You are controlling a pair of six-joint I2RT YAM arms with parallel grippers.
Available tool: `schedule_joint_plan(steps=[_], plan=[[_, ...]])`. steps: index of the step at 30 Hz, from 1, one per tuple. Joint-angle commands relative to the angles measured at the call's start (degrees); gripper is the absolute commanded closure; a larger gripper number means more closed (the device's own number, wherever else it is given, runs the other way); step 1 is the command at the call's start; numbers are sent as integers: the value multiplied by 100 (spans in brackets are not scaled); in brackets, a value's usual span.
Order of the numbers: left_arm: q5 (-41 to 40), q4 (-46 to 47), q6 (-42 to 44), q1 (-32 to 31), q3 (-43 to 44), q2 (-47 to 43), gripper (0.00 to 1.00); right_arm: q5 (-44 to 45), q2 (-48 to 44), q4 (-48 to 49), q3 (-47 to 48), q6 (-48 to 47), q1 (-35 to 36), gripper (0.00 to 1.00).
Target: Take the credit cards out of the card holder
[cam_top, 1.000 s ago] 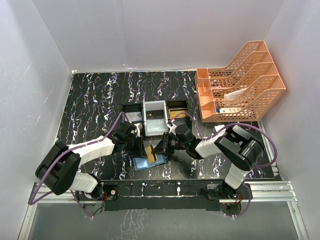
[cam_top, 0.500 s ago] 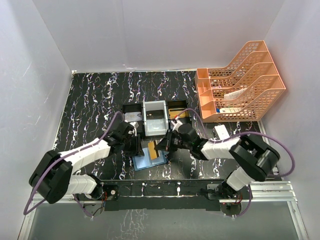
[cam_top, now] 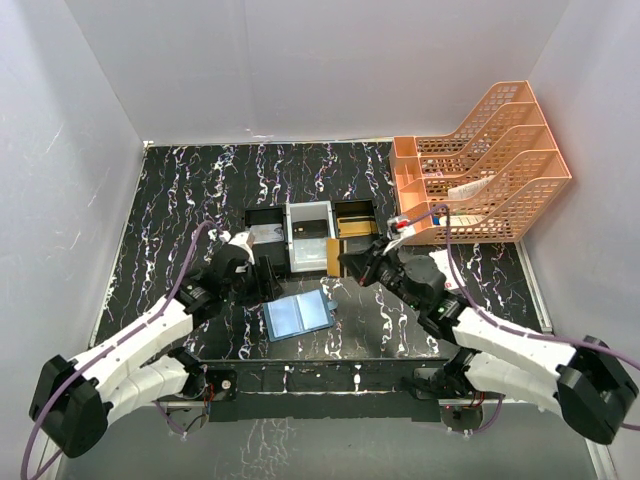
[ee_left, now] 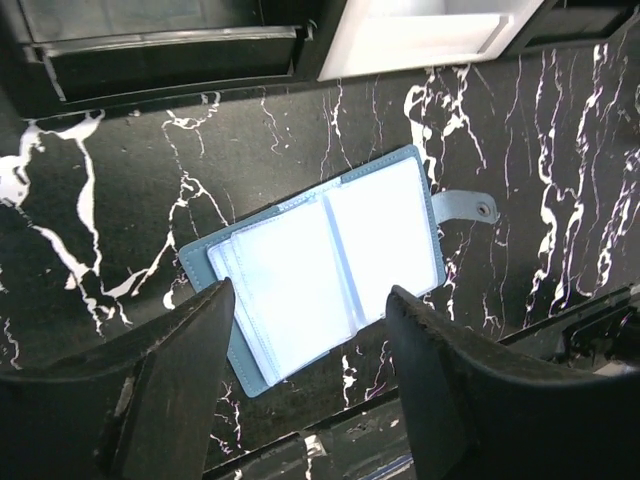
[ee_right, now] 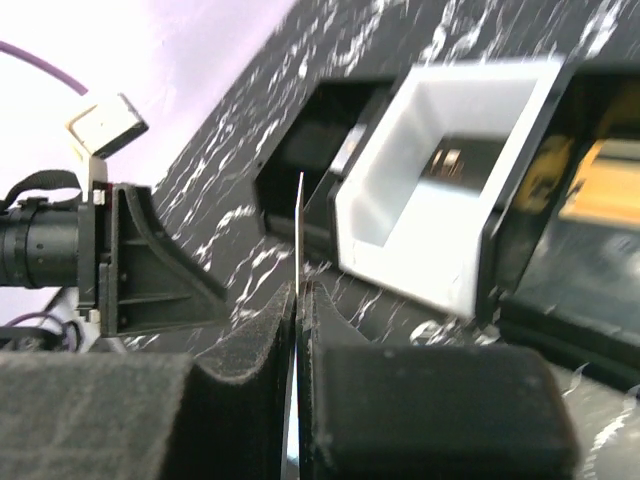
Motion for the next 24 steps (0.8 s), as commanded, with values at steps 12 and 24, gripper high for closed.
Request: schedule_joint_plan(steps=[12,24], plan=[[-1117,-669,-427,-5,-91,-945,11,1256,-302,387,88,-5910,-104,100],[-1105,-1017,-374,-9,69,-890,2,-652,1371,833,946,-8141,-1087,100]])
